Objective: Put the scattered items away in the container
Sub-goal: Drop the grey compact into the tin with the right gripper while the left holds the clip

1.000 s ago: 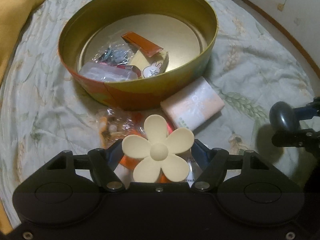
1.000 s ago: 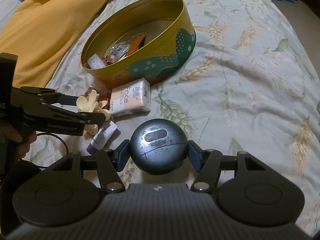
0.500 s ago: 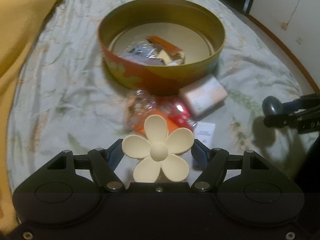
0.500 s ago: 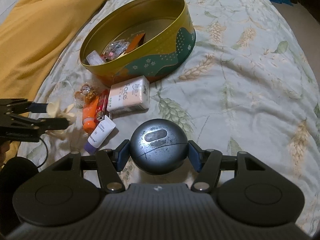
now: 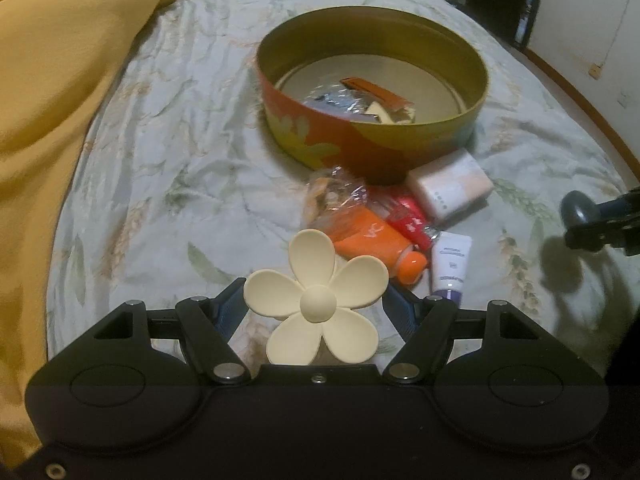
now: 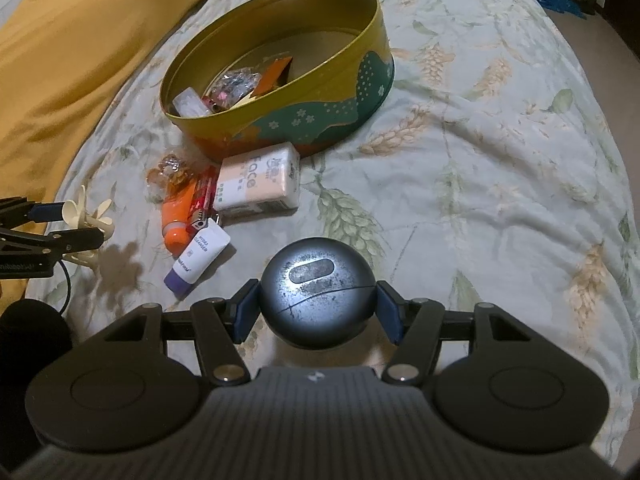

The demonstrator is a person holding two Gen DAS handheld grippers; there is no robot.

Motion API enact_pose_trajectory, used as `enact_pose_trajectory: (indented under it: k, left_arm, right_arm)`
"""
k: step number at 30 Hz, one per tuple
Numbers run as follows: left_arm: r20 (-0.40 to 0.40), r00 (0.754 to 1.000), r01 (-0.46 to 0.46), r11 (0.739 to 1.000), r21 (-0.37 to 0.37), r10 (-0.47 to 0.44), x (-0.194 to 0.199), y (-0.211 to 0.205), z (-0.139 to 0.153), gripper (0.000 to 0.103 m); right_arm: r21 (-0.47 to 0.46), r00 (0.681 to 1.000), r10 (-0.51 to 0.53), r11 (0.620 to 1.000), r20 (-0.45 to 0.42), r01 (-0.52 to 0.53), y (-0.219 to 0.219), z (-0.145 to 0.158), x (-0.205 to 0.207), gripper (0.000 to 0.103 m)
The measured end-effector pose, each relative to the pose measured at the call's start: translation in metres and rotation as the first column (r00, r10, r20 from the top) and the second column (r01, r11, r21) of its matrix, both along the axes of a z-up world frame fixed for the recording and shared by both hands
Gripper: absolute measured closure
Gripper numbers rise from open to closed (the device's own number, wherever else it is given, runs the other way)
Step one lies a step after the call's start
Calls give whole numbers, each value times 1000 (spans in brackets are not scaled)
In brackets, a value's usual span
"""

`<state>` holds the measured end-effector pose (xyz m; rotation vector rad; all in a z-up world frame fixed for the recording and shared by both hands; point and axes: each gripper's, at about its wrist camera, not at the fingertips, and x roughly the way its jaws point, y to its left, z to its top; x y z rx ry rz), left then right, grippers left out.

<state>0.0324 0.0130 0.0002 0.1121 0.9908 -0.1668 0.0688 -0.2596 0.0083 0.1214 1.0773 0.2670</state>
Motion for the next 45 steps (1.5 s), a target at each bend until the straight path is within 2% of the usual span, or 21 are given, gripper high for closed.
enact_pose_trajectory:
  k: [11, 17, 36, 45]
  left_arm:
    - [-6, 998, -63, 998, -30, 62, -12, 15, -30, 33]
    - [18, 995, -92, 994, -65, 94, -15, 23, -28, 33]
    - [46, 995, -85, 993, -79, 89, -16, 20, -32, 33]
    - [53, 994, -85, 992, -97, 91, -17, 21, -30, 33]
  right_arm:
    - [-51, 999, 23, 998, 42, -21, 15, 37, 14, 40]
    - [-67, 998, 39, 997, 49, -35, 23, 54, 27, 40]
    - [-133, 988, 112, 986, 109, -97, 52, 103, 81, 40]
    - [-134, 985, 135, 984, 108, -121, 75, 107, 115, 40]
